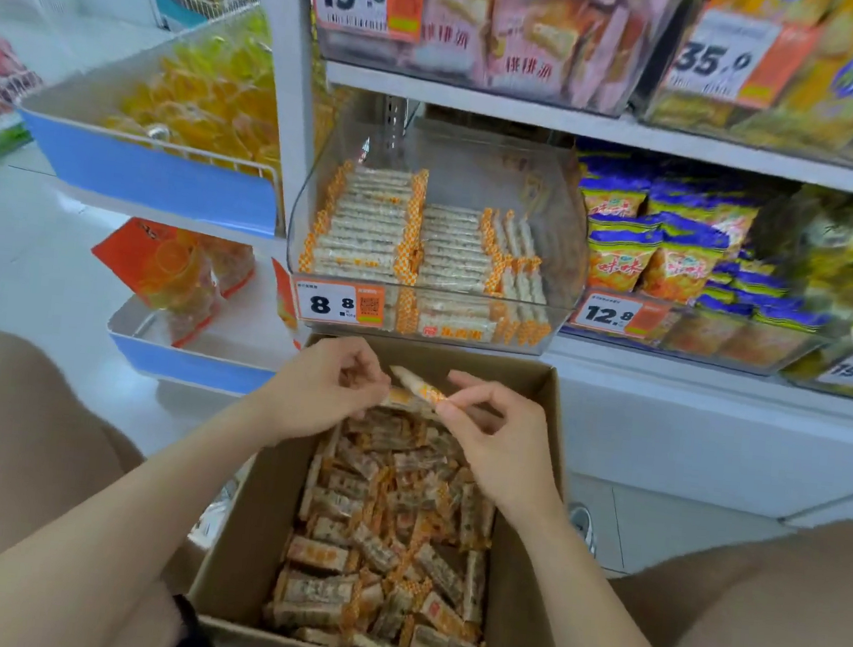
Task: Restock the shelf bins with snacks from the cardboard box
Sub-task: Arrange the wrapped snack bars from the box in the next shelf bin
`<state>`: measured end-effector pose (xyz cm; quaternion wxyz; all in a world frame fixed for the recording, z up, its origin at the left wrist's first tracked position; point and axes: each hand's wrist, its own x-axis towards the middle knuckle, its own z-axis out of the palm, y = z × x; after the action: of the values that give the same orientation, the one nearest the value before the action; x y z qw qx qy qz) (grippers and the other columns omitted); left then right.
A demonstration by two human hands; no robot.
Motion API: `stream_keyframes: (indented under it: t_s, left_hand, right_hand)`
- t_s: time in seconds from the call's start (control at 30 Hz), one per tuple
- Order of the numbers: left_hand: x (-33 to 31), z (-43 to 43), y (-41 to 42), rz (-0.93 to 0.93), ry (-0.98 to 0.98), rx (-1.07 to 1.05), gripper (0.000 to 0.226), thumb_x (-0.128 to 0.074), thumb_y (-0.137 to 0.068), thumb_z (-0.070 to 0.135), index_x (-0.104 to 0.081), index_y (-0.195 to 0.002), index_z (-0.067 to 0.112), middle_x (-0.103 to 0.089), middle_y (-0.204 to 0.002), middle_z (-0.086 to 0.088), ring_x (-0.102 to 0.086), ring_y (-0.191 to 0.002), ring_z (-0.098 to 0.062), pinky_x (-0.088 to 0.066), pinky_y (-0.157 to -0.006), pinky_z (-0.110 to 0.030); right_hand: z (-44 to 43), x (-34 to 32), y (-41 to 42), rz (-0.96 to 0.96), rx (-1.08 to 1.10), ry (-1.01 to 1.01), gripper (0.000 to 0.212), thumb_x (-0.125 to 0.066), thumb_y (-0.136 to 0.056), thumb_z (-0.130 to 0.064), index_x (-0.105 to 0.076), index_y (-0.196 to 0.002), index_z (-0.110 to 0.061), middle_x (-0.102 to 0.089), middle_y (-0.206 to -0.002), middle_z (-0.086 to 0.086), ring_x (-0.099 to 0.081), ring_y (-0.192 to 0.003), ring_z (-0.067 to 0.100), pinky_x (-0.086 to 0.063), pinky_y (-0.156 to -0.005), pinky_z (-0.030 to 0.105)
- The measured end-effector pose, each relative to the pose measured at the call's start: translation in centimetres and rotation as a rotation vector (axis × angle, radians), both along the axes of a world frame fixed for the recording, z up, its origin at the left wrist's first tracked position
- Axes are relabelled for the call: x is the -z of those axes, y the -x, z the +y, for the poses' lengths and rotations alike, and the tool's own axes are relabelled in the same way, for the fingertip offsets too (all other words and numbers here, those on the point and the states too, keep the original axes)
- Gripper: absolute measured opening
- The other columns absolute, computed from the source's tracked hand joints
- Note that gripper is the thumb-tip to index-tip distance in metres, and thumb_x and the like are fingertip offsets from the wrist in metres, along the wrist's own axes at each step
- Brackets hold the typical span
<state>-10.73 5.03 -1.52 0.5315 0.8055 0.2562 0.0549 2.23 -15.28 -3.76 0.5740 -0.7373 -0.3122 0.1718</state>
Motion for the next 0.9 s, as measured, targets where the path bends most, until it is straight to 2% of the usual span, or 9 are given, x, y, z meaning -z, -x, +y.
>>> stream_keyframes:
  t_s: [0.17,0.27,0.33,0.37,0.5,0.63,0.73,0.77,0.9]
  left_hand:
    - [-1.3,-0.4,0.8,0.028,0.072,-0.053,0.052,-0.057,-0.098,0.001,-0.051,-0.137,0.034,-0.063,-0.119,-0.002,-0.071,-0.097,-0.024,-0.065,-0.084,-0.039]
    - [-1.8,-1.1,0.6,-0.046,0.297,-0.206,0.032,-0.050,-0.106,0.013,-0.061,-0.133,0.026,-0.062,-0.124,-0.009,-0.065,-0.111,-0.022,-0.063,-0.090,-0.040]
    - [-1.2,-1.4,0.4,-0.075,0.352,-0.249,0.023,-0.063,-0.104,0.033,-0.067,-0.124,0.023,-0.067,-0.125,-0.007,-0.067,-0.114,-0.020,-0.063,-0.091,-0.042]
    - [-0.8,-1.6,0.4,-0.079,0.355,-0.249,0.031,-0.072,-0.098,0.038,-0.067,-0.124,0.022,-0.068,-0.123,-0.006,-0.069,-0.112,-0.019,-0.064,-0.090,-0.041]
    - [0.2,-2.5,-0.2,-0.078,0.398,-0.249,0.057,-0.087,-0.081,0.011,-0.063,-0.130,0.027,-0.064,-0.120,-0.012,-0.071,-0.106,-0.025,-0.063,-0.079,-0.034]
    - [0.5,-2.6,-0.3,-0.083,0.246,-0.107,0.058,-0.087,-0.080,0.011,-0.065,-0.126,0.040,-0.064,-0.119,-0.004,-0.068,-0.105,-0.021,-0.061,-0.086,-0.035]
    - [0.1,-3.0,0.0,-0.082,0.096,0.085,0.058,-0.085,-0.085,0.018,-0.060,-0.129,0.046,-0.068,-0.116,0.007,-0.067,-0.102,-0.009,-0.056,-0.087,-0.025]
    - [0.2,-3.1,0.0,-0.080,0.062,0.115,0.053,-0.081,-0.089,0.022,-0.059,-0.130,0.047,-0.068,-0.116,0.011,-0.066,-0.102,-0.006,-0.055,-0.088,-0.022]
    - [-0.1,-3.5,-0.2,-0.096,-0.088,0.103,0.027,-0.054,-0.108,0.026,-0.062,-0.129,0.041,-0.068,-0.113,0.019,-0.065,-0.106,-0.004,-0.055,-0.097,-0.037]
  right_hand:
    - [-0.3,-1.8,1.4,0.007,-0.136,-0.065,0.010,-0.079,-0.091,-0.008,-0.076,-0.089,-0.017,-0.077,-0.117,-0.010,-0.069,-0.117,0.005,-0.060,-0.095,0.033]
    - [-0.1,-2.1,1.8,0.027,-0.195,-0.041,0.011,-0.077,-0.093,-0.005,-0.075,-0.094,-0.016,-0.078,-0.116,-0.008,-0.076,-0.106,0.014,-0.063,-0.089,0.039]
    - [-0.1,-2.3,2.0,0.043,-0.229,-0.035,0.012,-0.076,-0.094,-0.004,-0.076,-0.095,-0.016,-0.078,-0.116,-0.006,-0.077,-0.103,0.016,-0.064,-0.087,0.040]
    - [-0.1,-2.4,2.1,0.025,-0.242,-0.022,0.012,-0.077,-0.093,-0.004,-0.077,-0.094,-0.016,-0.079,-0.115,-0.008,-0.076,-0.104,0.013,-0.063,-0.090,0.037]
    - [-0.2,-2.1,2.3,-0.021,-0.313,0.064,0.010,-0.085,-0.087,-0.016,-0.081,-0.090,-0.024,-0.079,-0.107,-0.011,-0.075,-0.103,0.006,-0.062,-0.093,0.034]
    - [0.4,-1.2,2.2,-0.031,-0.131,0.089,0.021,-0.084,-0.088,-0.033,-0.070,-0.103,-0.032,-0.071,-0.093,-0.009,-0.073,-0.082,0.016,-0.064,-0.074,0.044]
    - [0.9,-0.3,1.5,0.055,-0.010,0.144,0.054,-0.077,-0.087,-0.059,-0.053,-0.134,-0.050,-0.062,-0.118,-0.020,-0.072,-0.102,0.014,-0.064,-0.082,0.047]
    - [0.9,0.0,1.3,0.075,-0.008,0.162,0.054,-0.075,-0.086,-0.063,-0.054,-0.135,-0.052,-0.063,-0.124,-0.020,-0.071,-0.107,0.015,-0.063,-0.084,0.048]
    - [0.4,-1.1,0.1,0.261,0.106,0.063,0.024,-0.080,-0.093,-0.024,-0.071,-0.115,-0.028,-0.077,-0.103,-0.001,-0.078,-0.077,0.021,-0.063,-0.063,0.036]
